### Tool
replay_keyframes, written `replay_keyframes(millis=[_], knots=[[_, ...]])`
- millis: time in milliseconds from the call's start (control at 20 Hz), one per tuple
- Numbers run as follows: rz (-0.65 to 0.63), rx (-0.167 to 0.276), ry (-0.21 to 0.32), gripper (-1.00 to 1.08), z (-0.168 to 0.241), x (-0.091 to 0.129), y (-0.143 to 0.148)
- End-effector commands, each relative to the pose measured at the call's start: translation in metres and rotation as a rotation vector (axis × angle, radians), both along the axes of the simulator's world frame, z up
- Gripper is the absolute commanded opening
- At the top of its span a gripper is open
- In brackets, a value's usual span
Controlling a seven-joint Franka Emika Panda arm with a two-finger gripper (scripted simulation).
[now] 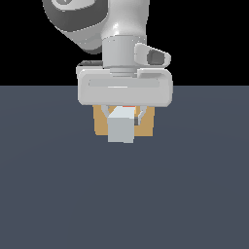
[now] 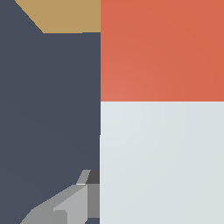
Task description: Insert the peg into the horizontal hole in a box.
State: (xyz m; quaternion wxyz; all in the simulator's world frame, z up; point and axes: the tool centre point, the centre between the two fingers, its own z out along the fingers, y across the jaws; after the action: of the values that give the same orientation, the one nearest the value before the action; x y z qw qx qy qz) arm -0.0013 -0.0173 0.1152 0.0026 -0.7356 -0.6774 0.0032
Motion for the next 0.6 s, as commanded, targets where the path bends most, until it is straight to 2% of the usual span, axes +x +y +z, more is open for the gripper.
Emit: replay_keyframes(millis=[0, 350, 550], knots=[[0.003, 0.0, -0.01, -1.0, 0.006, 0.003, 0.0], [0.003, 0.001, -0.006, -1.0, 0.004, 0.002, 0.001], [0.003, 0.001, -0.007, -1.0, 0.005, 0.003, 0.014]])
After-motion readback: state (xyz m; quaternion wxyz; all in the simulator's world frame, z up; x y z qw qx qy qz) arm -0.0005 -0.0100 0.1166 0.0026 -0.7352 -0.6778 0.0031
